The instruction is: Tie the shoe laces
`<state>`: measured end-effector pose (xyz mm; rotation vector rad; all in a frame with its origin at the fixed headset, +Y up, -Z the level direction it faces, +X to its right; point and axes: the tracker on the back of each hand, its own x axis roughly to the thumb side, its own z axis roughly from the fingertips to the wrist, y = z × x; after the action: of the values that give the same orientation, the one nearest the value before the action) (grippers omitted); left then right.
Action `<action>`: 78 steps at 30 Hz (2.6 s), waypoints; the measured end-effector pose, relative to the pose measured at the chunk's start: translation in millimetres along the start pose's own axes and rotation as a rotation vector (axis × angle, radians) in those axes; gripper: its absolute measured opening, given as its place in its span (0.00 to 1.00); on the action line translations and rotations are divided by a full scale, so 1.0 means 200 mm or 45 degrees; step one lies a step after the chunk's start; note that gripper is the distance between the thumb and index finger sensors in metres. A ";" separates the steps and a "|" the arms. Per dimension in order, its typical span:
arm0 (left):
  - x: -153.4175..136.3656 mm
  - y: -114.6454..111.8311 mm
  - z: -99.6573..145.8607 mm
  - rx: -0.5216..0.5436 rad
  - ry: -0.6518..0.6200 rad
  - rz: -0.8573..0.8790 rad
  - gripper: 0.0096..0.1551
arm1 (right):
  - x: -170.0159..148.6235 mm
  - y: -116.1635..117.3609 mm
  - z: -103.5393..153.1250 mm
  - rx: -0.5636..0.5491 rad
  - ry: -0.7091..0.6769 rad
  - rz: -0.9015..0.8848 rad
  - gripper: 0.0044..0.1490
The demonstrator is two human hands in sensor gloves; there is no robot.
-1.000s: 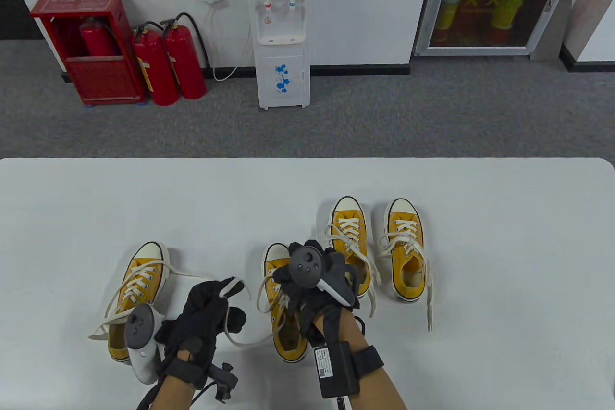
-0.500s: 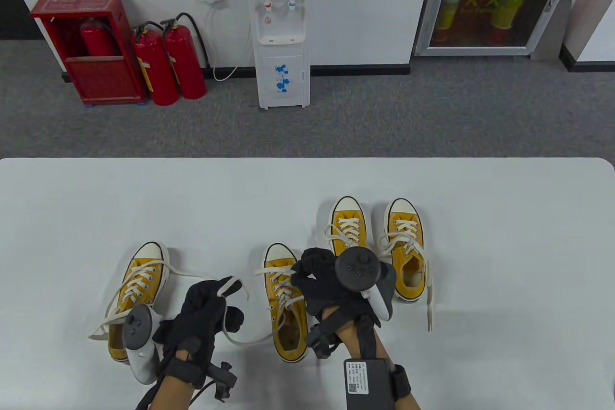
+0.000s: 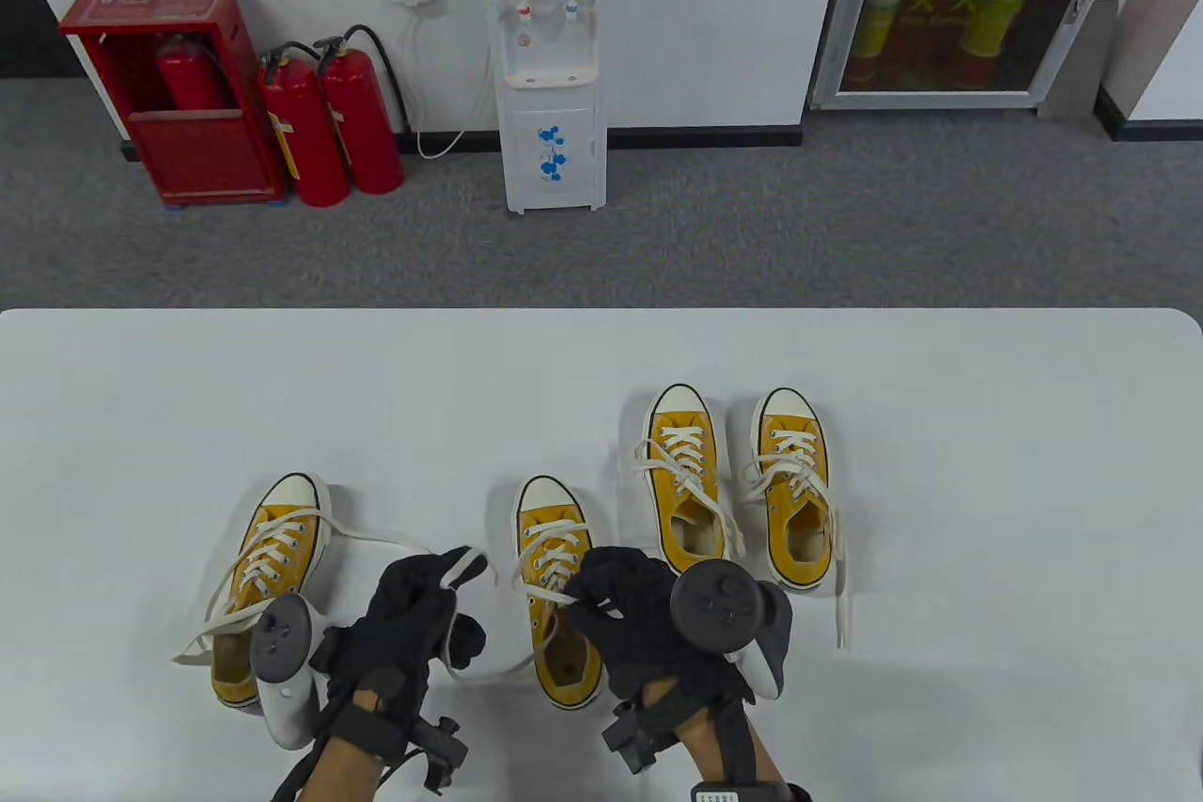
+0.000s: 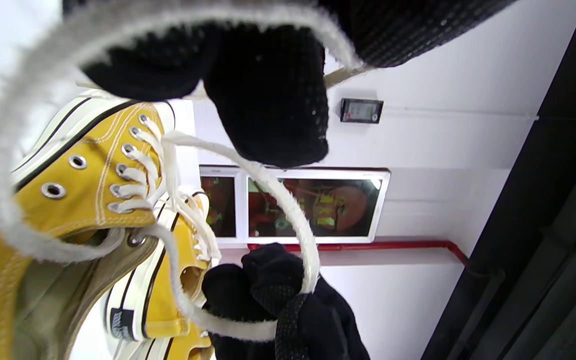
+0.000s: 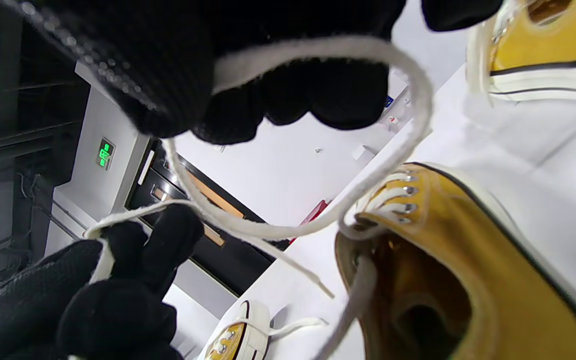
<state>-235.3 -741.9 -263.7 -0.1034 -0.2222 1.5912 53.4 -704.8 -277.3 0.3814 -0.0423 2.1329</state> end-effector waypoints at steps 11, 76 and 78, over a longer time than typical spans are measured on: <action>0.00 -0.12 -0.01 -0.159 -0.010 -0.108 0.23 | 0.03 0.08 0.01 0.071 -0.066 0.061 0.25; -0.01 -0.09 0.02 0.006 0.061 -0.227 0.20 | 0.00 0.02 0.04 -0.141 -0.044 -0.098 0.33; -0.01 -0.10 0.01 -0.013 0.052 -0.260 0.21 | 0.02 0.06 0.03 -0.042 -0.064 -0.075 0.37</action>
<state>-217.0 -743.8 -257.5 -0.1171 -0.2025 1.3837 44.1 -709.7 -268.9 0.4121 -0.0945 2.0618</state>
